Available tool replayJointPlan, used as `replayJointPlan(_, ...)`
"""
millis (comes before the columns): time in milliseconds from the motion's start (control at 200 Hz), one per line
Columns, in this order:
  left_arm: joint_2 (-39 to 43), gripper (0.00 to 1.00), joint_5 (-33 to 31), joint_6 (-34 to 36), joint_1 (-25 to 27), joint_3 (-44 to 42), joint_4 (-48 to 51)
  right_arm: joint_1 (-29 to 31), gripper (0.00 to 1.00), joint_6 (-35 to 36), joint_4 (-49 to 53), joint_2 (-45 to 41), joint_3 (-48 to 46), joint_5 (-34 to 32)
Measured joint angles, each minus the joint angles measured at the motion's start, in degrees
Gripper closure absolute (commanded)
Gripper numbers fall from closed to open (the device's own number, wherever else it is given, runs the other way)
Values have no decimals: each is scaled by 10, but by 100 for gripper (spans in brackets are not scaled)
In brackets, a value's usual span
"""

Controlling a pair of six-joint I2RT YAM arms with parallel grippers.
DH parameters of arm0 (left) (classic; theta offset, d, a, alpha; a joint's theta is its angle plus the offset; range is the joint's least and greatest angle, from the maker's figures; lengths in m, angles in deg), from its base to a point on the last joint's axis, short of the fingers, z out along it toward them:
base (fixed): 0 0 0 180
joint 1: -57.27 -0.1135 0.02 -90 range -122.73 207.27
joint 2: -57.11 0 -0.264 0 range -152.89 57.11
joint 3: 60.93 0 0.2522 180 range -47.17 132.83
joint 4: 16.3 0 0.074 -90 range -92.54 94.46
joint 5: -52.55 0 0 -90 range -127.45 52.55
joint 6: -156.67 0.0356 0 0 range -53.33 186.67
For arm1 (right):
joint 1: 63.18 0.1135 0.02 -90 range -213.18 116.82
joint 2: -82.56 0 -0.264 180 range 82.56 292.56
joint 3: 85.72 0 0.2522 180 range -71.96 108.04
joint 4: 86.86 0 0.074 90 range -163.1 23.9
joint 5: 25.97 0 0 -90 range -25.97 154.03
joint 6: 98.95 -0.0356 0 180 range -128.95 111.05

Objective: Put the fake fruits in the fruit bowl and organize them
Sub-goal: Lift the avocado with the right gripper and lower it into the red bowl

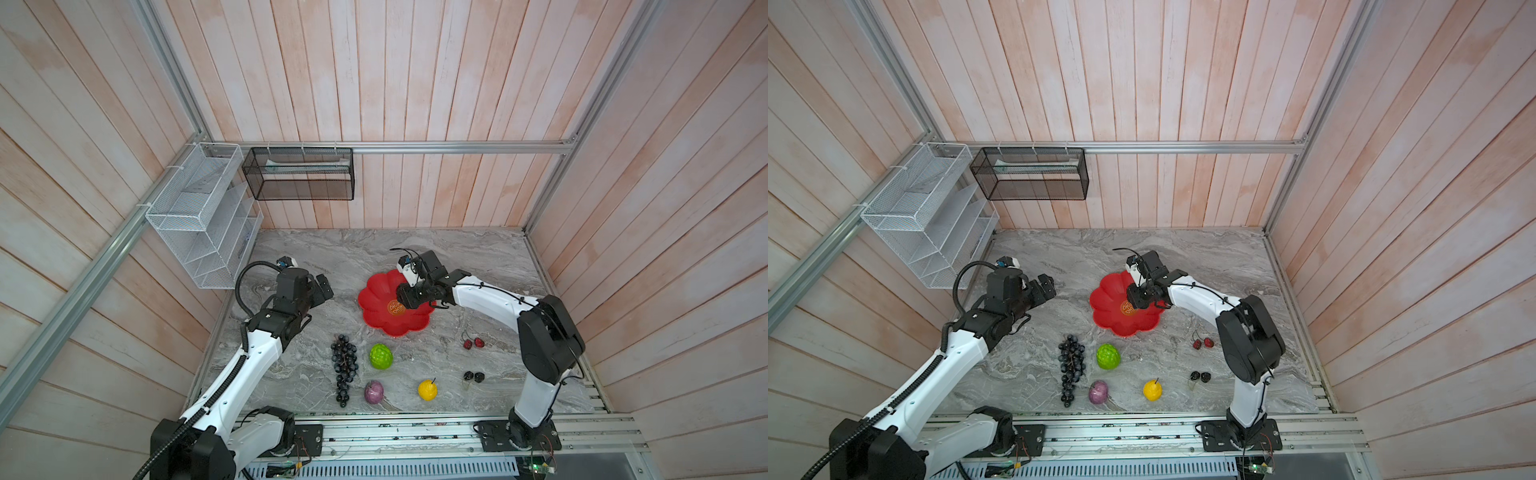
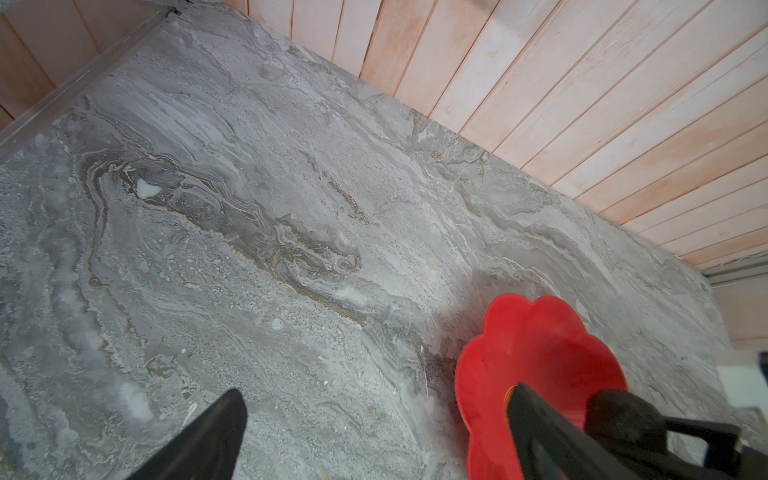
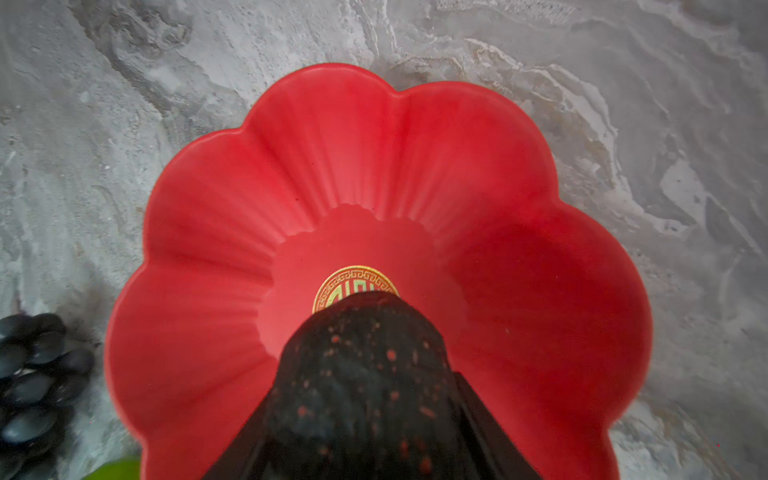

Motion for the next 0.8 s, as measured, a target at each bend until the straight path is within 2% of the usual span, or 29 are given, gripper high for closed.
replayJointPlan(190, 0, 0, 1, -3, 0, 0, 12, -7, 49, 15, -6, 63, 44, -1)
replayJointPlan(510, 0, 0, 9, -11, 0, 0, 36, -7, 47, 21, -12, 122, 96, -14)
replayJointPlan(800, 0, 0, 18, -14, 1, 16, 64, -8, 39, 13, -12, 146, 114, -20)
